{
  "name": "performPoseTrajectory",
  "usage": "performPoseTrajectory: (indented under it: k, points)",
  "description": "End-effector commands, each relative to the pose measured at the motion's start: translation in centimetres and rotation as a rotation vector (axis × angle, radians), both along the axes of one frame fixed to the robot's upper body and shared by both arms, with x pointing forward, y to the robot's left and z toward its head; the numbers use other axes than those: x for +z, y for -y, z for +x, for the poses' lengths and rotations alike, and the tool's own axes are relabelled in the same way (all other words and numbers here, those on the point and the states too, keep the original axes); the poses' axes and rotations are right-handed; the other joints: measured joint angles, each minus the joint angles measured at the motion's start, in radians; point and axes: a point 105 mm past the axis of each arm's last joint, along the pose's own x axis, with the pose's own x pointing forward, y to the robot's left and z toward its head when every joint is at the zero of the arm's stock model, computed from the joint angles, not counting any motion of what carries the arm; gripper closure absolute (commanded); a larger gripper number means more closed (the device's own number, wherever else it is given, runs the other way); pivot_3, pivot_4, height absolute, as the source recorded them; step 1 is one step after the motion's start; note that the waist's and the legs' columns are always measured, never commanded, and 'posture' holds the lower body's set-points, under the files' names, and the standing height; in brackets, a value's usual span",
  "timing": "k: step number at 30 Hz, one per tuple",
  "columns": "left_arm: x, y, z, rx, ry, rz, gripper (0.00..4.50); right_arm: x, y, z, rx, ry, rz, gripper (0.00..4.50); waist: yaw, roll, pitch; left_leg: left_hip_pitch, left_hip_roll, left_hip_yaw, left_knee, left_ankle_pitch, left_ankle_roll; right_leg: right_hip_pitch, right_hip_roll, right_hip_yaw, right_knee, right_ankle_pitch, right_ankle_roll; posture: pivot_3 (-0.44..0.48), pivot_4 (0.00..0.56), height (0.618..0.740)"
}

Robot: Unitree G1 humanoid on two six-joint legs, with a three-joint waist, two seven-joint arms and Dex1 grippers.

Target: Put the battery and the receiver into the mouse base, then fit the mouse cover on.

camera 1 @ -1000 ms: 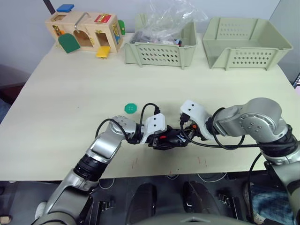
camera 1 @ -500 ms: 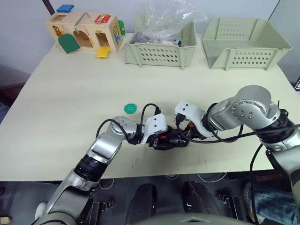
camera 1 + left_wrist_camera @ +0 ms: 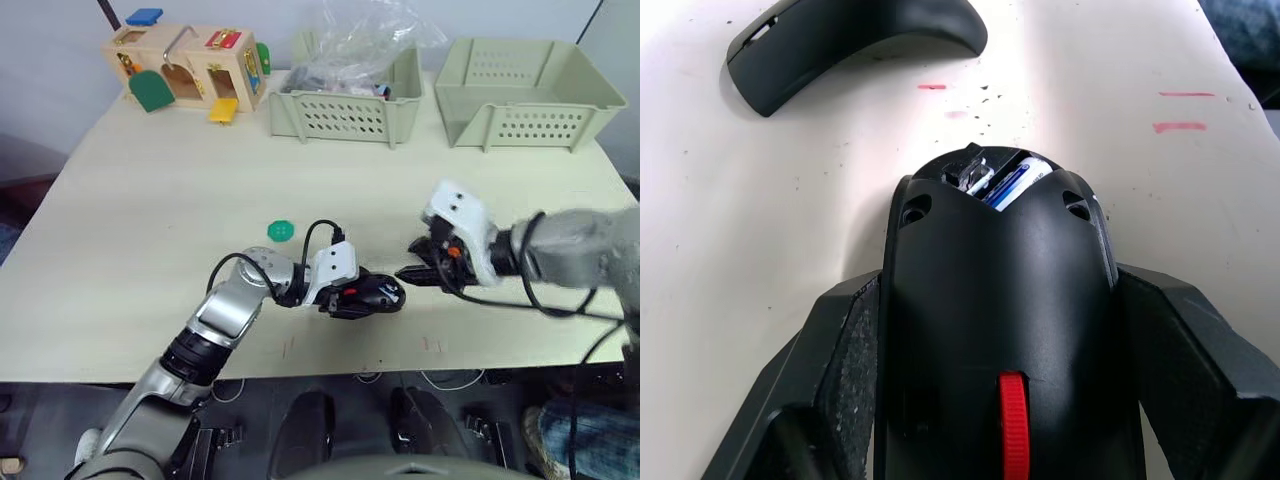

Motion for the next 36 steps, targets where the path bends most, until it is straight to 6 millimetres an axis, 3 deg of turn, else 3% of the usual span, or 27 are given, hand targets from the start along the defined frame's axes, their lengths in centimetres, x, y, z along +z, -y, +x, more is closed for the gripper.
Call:
performPoseTrajectory:
  k: [1,6,7,10,12,13,22,32,36]
  points:
    - [0.8,-0.2,0.2,-0.001,0.027,0.006,1.54,0.6,-0.2,-1.2,0.055,0.144,0.165,1.82,0.0,-0.002,-0.001,0.0,0.0,0.0,0.0,0.0,0.0,0.001,0.0,0.0,-0.001,0.0,0.0,0.0,0.15,0.74]
    - [0.9,-0.2,0.3,-0.005,0.028,0.015,1.54,-1.4,-0.1,-0.2,-0.011,0.192,0.252,1.82,-0.007,-0.002,-0.001,0.002,0.0,0.001,0.0,0.0,0.0,0.001,0.001,0.001,0.0,0.0,0.001,0.0,0.15,0.74]
    - [0.9,-0.1,0.3,-0.006,0.027,0.017,1.54,-2.0,-0.1,0.2,-0.035,0.191,0.287,2.04,-0.007,-0.002,-0.001,0.002,0.0,0.0,0.0,0.0,0.0,0.001,0.002,0.001,0.0,0.0,0.001,0.0,0.15,0.74]
    - [0.8,-0.2,0.3,-0.011,0.027,0.023,1.54,-3.6,-0.8,-0.2,0.016,0.172,0.324,2.96,-0.004,-0.002,-0.001,0.002,0.001,0.0,0.002,0.0,0.0,0.001,0.003,0.001,0.001,0.0,0.0,0.0,0.15,0.74]
    - [0.7,-0.2,0.3,-0.013,0.025,0.027,1.54,-4.6,-1.2,0.2,0.022,0.184,0.321,3.81,-0.004,-0.002,-0.001,0.002,0.001,0.0,0.002,0.0,0.0,0.001,0.003,0.001,0.001,0.001,0.0,0.0,0.15,0.74]
    - [0.7,-0.2,0.2,-0.013,0.025,0.028,1.54,-5.1,-1.3,0.4,0.016,0.19,0.317,4.44,-0.004,-0.002,-0.001,0.002,0.001,0.0,0.002,0.0,0.0,0.001,0.003,0.001,0.001,0.001,0.0,0.0,0.15,0.74]
    - [0.5,-0.7,0.2,-0.014,0.02,0.044,1.54,-6.9,-1.8,1.1,0.011,0.189,0.299,4.44,-0.003,-0.002,-0.001,0.002,0.001,0.0,0.002,0.0,0.0,0.001,0.003,0.001,0.001,0.001,0.0,0.0,0.15,0.74]
    - [0.5,-0.8,0.4,-0.014,0.021,0.046,1.54,-7.2,-1.9,1.5,-0.004,0.186,0.295,4.44,-0.003,-0.002,-0.001,0.002,0.001,0.0,0.002,0.0,0.0,0.001,0.004,0.001,0.001,0.001,0.0,0.0,0.15,0.74]
    - [0.5,-0.8,0.4,-0.013,0.025,0.044,1.54,-8.7,-1.6,1.6,-0.025,0.122,0.251,4.44,-0.003,-0.002,-0.001,0.002,0.001,0.001,0.002,0.0,0.0,0.001,0.004,0.001,0.001,0.001,0.0,0.0,0.15,0.74]
